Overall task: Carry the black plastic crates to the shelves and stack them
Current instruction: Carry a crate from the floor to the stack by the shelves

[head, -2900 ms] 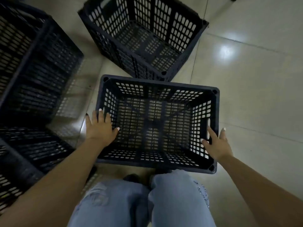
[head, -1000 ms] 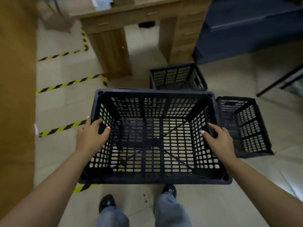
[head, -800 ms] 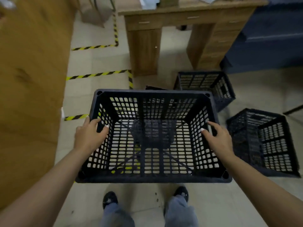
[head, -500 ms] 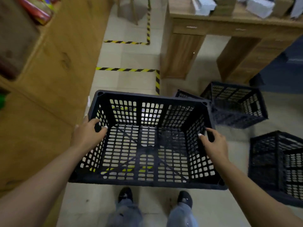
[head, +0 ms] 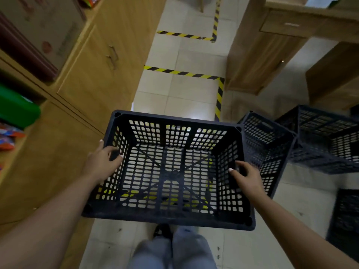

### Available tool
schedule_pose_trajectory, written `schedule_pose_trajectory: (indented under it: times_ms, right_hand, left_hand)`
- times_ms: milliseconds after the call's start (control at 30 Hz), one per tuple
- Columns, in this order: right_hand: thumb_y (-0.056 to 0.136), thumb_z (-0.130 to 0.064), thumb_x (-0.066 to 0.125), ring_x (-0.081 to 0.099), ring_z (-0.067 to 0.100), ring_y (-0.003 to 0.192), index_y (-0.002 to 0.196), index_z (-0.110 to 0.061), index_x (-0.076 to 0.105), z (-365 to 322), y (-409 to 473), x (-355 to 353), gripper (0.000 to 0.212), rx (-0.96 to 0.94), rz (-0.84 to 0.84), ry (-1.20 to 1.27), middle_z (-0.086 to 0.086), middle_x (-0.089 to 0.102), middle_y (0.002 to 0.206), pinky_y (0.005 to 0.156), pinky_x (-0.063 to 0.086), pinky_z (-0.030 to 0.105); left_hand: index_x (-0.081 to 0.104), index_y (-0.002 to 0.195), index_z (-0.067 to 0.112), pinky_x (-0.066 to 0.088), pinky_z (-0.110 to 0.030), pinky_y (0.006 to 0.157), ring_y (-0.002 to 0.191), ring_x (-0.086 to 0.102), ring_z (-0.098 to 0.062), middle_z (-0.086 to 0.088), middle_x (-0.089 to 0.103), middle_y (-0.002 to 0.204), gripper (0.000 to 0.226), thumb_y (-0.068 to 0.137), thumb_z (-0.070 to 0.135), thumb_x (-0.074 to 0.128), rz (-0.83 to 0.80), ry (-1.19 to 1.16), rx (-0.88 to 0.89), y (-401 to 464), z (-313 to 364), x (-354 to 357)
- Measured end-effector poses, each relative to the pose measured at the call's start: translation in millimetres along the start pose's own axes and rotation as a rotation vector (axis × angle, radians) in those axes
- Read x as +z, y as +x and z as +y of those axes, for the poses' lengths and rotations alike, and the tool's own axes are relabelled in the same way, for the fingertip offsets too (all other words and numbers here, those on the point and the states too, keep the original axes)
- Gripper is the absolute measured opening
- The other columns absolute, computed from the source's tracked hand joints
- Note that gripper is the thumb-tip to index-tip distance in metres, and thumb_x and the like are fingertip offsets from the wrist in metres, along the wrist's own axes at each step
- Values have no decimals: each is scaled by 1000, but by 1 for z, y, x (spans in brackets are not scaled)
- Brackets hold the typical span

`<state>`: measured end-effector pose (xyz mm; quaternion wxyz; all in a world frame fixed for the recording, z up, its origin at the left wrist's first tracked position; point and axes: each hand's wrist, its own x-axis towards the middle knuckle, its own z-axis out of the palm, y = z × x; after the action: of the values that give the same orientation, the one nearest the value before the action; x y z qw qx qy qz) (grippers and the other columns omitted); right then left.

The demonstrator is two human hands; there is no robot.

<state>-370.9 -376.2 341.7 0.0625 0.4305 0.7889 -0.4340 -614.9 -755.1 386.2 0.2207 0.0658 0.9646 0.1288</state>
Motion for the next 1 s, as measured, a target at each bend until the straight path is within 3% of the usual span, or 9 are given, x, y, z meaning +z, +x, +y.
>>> schedule_pose_trajectory:
  times_ms: [267, 500, 567, 633, 733, 833, 1000]
  right_hand:
    - [72, -62, 59, 53, 26, 120, 124, -33, 57, 2, 64, 64, 60, 83, -42, 1, 9, 52, 133, 100, 47, 48]
    - [86, -37, 65, 50, 25, 123, 132, -27, 52, 33, 124, 138, 48, 112, -9, 52, 8, 52, 135, 104, 43, 46]
    - [86, -44, 64, 52, 25, 120, 131, -27, 53, 46, 141, 161, 49, 132, 6, 53, 10, 52, 132, 101, 44, 43]
    - [81, -64, 57, 53, 25, 118, 130, -28, 54, 59, 156, 183, 60, 145, 32, 57, 12, 51, 132, 98, 45, 40]
    - [75, -79, 48, 38, 33, 133, 130, -35, 51, 78, 175, 219, 71, 154, 55, 18, 13, 35, 147, 107, 37, 51]
    - [78, -72, 49, 26, 33, 141, 135, -36, 46, 94, 193, 248, 68, 173, 58, 8, 8, 20, 157, 111, 30, 54]
    - [86, -59, 54, 19, 32, 144, 139, -34, 45, 122, 212, 272, 59, 180, 54, -18, 8, 13, 160, 112, 26, 54]
  left_hand:
    - [54, 130, 25, 30, -51, 108, 138, 24, -43, -5, 12, 160, 48, 87, 44, 60, -94, -1, -23, 79, -27, 38]
    - [53, 130, 27, 29, -50, 109, 139, 21, -43, -6, 7, 160, 47, 88, 44, 59, -168, 4, -5, 156, -47, 99]
    - [53, 131, 28, 29, -50, 109, 139, 21, -43, -6, 7, 160, 47, 87, 46, 58, -182, 9, 7, 175, -55, 125]
    - [53, 129, 29, 28, -50, 110, 140, 20, -43, -7, 5, 160, 46, 87, 47, 58, -202, 15, 17, 193, -63, 151]
    - [57, 120, 28, 26, -50, 110, 140, 19, -43, -7, 0, 161, 38, 88, 49, 56, -242, 38, 9, 218, -75, 191]
    - [52, 128, 28, 28, -50, 109, 140, 18, -43, -6, -4, 160, 48, 88, 54, 53, -261, 27, -5, 238, -83, 229]
    - [38, 142, 33, 23, -50, 111, 142, 10, -40, -2, -11, 160, 62, 88, 62, 46, -296, 18, -11, 259, -92, 271]
